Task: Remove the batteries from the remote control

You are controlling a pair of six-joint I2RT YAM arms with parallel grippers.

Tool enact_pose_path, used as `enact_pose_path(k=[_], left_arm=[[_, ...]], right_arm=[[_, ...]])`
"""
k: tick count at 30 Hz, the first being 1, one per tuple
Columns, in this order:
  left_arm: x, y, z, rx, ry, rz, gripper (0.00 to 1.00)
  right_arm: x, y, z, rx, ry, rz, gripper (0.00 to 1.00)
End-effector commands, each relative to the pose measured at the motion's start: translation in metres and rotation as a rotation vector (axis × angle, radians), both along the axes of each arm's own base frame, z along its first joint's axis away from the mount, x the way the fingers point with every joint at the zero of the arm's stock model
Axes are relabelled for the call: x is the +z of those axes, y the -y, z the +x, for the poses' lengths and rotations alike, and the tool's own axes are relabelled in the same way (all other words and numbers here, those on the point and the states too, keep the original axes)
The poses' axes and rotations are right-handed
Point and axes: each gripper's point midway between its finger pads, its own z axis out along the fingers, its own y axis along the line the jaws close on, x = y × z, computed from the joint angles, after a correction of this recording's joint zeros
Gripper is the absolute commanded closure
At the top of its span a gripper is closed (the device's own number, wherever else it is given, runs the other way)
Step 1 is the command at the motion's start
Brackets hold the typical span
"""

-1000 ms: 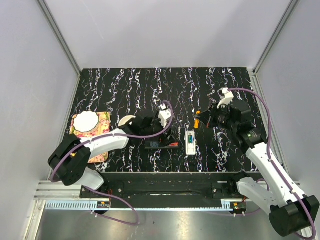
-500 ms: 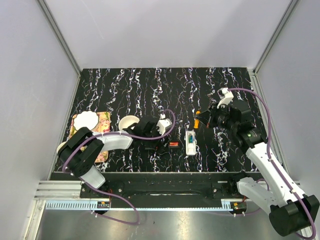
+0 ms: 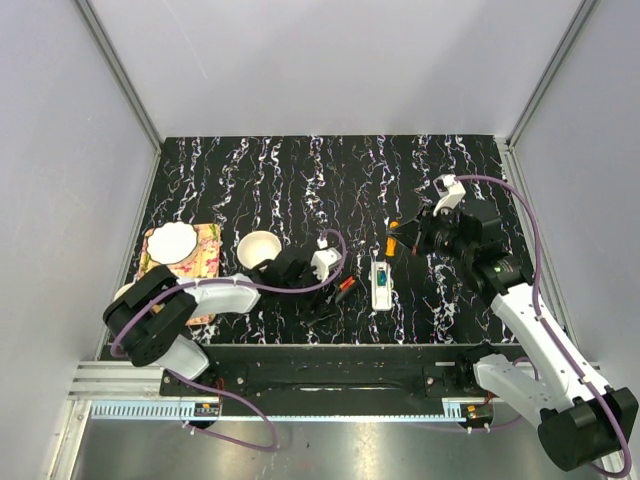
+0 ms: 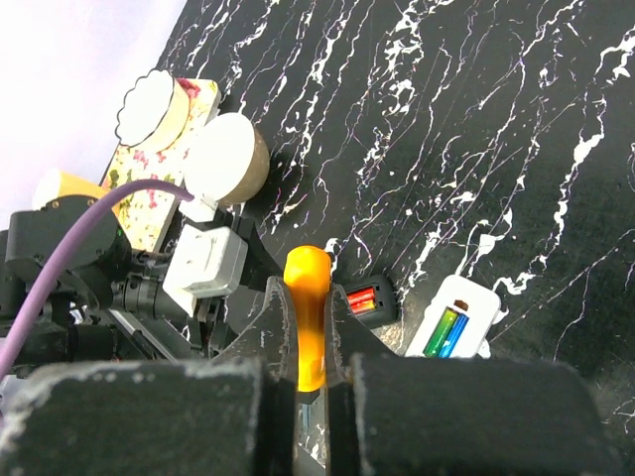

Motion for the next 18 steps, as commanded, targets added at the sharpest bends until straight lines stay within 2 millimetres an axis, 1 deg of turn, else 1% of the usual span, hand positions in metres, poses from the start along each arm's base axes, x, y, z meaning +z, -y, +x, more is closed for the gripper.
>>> enact_pose_path(k=[1, 2, 3, 5, 6, 7, 8, 9, 11, 12, 13, 14, 16, 17, 18], left_arm=[[-0.005, -0.004, -0.004, 0.073, -0.003, 0.068, 0.25], [-0.003, -0.003, -0.003, 0.087, 0.009, 0.066, 0.21], [0.004, -0.002, 0.0, 0.101, 0.034, 0.047, 0.21], [0.012, -0.005, 0.008, 0.154, 0.073, 0.038, 0.2], [0.021, -0.006, 0.011, 0.176, 0.096, 0.026, 0.19], [0.025, -0.009, 0.014, 0.198, 0.111, 0.028, 0.19], [0.029, -0.01, 0.015, 0.209, 0.114, 0.021, 0.19], [0.041, -0.009, 0.015, 0.211, 0.131, -0.01, 0.18], [0.053, -0.009, 0.013, 0.211, 0.145, -0.041, 0.18], [0.065, -0.01, 0.013, 0.217, 0.166, -0.074, 0.18], [0.071, -0.011, 0.012, 0.218, 0.177, -0.091, 0.18], [0.085, -0.011, 0.011, 0.218, 0.203, -0.129, 0.18], [0.095, -0.014, 0.006, 0.209, 0.215, -0.164, 0.17], [0.109, -0.015, 0.004, 0.205, 0.237, -0.203, 0.17], [0.112, -0.016, 0.001, 0.201, 0.242, -0.219, 0.17]], right_arm=[[0.016, -0.007, 0.003, 0.03, 0.048, 0.052, 1.0], [0.016, -0.008, 0.004, 0.034, 0.05, 0.053, 1.0], [0.017, -0.009, 0.004, 0.038, 0.051, 0.057, 1.0], [0.017, -0.013, 0.003, 0.062, 0.057, 0.07, 1.0], [0.017, -0.015, 0.002, 0.075, 0.065, 0.073, 1.0], [0.018, -0.016, 0.001, 0.084, 0.073, 0.078, 1.0], [0.02, -0.016, 0.002, 0.083, 0.088, 0.082, 1.0], [0.021, -0.016, 0.003, 0.081, 0.1, 0.081, 1.0], [0.024, -0.017, 0.004, 0.087, 0.132, 0.089, 1.0], [0.025, -0.018, 0.004, 0.095, 0.148, 0.092, 1.0], [0.028, -0.023, 0.002, 0.115, 0.172, 0.102, 1.0], [0.031, -0.026, 0.001, 0.125, 0.201, 0.111, 1.0], [0.035, -0.031, -0.002, 0.138, 0.255, 0.114, 1.0], [0.039, -0.042, -0.014, 0.169, 0.302, 0.127, 1.0], [0.041, -0.046, -0.016, 0.171, 0.346, 0.118, 1.0]])
